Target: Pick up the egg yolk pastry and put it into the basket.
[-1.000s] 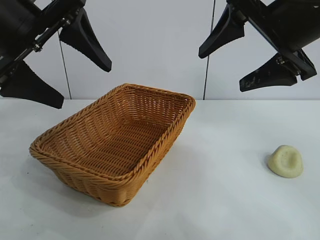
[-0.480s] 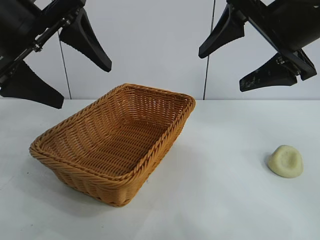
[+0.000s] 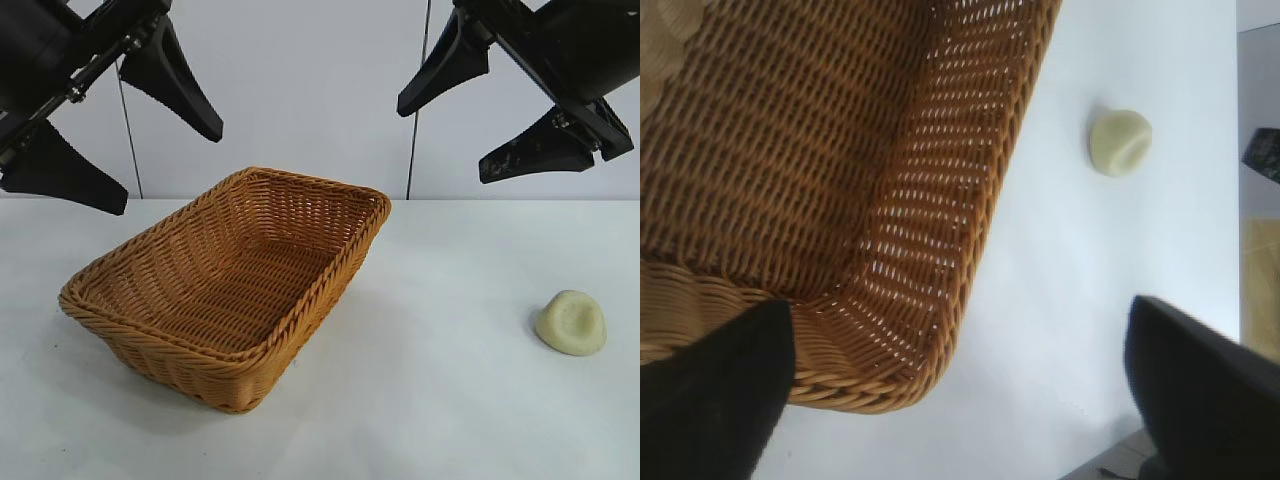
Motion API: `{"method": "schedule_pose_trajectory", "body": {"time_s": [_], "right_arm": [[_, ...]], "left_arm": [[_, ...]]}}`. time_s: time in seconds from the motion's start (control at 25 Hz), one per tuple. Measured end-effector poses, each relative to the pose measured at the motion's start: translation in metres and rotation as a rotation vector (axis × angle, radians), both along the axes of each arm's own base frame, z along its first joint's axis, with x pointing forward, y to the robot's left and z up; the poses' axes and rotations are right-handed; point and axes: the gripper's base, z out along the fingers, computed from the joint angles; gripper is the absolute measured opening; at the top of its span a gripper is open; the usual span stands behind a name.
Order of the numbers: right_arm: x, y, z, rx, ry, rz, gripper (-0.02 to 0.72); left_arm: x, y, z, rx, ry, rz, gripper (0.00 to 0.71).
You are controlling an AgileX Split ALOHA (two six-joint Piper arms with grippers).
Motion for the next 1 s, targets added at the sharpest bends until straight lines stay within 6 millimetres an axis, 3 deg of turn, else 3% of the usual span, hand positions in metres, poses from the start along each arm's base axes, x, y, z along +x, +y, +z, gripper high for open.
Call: {"method": "schedule_pose_trajectory", "body": {"time_s": [0.44, 0.72, 1.0], "right_arm": [[0.000, 0.000, 0.000, 0.000, 0.000, 0.000, 0.646], [0.000, 0.000, 0.000, 0.000, -0.001, -0.001, 0.646], [0.000, 0.000, 0.000, 0.000, -0.001, -0.001, 0.646]], "left_arm": [[-0.005, 0.005, 0.001, 0.023, 0.052, 0.052, 0.645], [-0.043, 0.013, 0.006, 0.005, 0.106, 0.191, 0.645], [-0.066, -0.009, -0.005, 0.012, 0.184, 0.312, 0.645]]}}
